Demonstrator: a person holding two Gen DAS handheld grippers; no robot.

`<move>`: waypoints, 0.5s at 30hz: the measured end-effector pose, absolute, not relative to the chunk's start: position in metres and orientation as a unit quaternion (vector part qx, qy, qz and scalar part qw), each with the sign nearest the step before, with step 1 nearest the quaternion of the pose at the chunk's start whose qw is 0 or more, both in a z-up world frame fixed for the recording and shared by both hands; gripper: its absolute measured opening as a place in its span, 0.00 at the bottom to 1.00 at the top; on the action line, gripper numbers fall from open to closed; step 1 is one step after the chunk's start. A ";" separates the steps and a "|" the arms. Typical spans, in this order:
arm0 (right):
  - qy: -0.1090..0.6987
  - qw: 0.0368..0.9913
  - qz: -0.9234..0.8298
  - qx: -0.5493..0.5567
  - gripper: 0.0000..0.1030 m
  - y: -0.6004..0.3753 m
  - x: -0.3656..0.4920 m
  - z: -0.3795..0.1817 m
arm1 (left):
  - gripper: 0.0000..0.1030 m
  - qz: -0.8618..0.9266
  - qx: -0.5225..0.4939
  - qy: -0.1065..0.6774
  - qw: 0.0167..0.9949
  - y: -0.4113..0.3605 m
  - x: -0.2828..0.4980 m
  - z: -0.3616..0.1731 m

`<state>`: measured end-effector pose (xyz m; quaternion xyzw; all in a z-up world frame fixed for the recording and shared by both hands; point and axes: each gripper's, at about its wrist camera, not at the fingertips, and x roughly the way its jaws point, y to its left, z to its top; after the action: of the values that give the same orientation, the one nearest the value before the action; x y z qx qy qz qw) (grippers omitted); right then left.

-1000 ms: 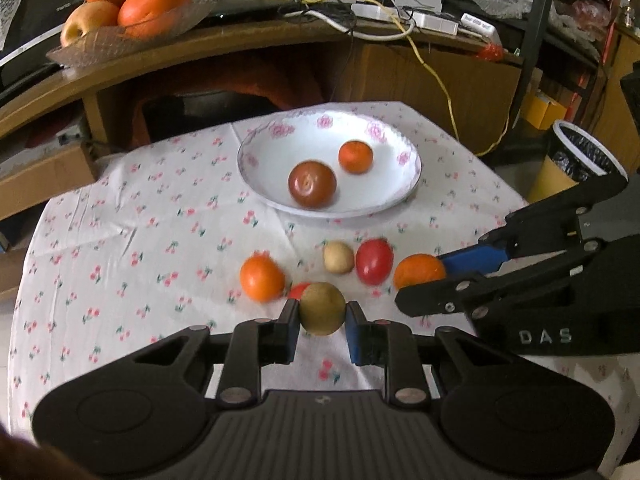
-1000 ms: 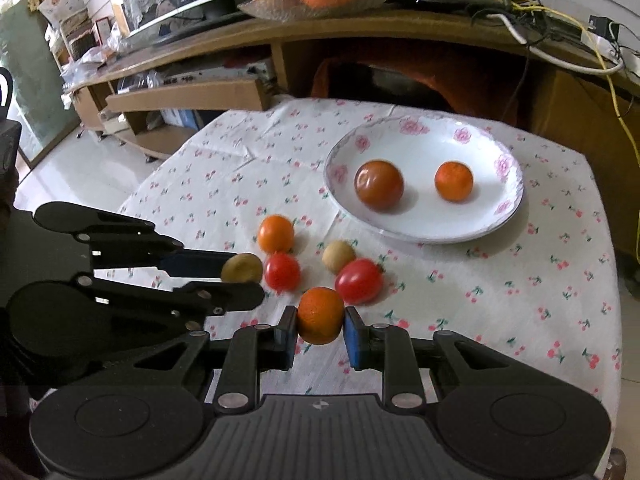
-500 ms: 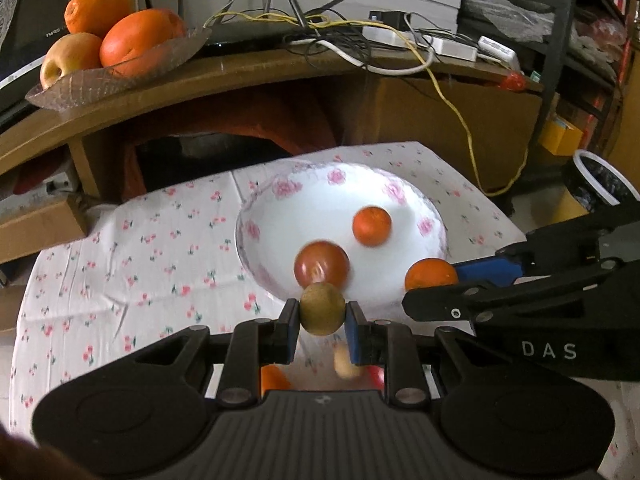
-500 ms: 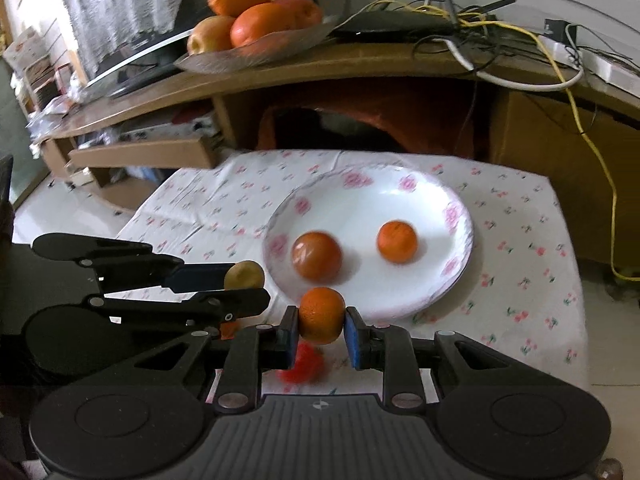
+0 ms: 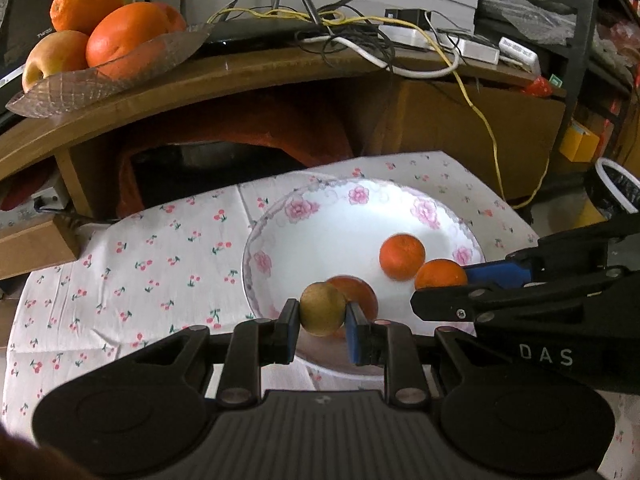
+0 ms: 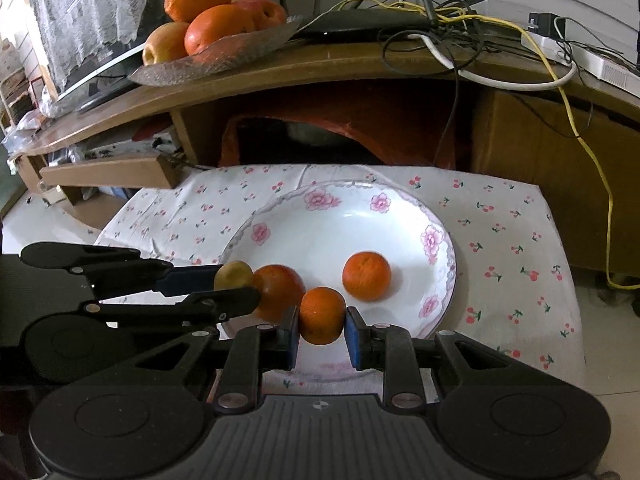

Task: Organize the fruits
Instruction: 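Carry the kiwi and orange in both tools over the white bowl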

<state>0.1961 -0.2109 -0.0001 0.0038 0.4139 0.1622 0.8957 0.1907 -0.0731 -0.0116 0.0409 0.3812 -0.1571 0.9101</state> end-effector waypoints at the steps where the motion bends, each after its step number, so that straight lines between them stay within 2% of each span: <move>1: 0.414 0.896 0.160 0.004 0.24 -0.211 0.198 0.000 | 0.29 -0.157 0.040 0.379 0.911 -0.073 0.193 -0.011; 15: 0.423 0.895 0.141 0.005 0.25 -0.215 0.209 -0.011 | 0.28 -0.169 0.040 0.359 0.917 -0.080 0.207 -0.009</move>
<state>0.2089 -0.2154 -0.0107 0.0046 0.4229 0.1410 0.8951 0.2072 -0.0800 -0.0094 0.0403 0.3587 -0.1687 0.9172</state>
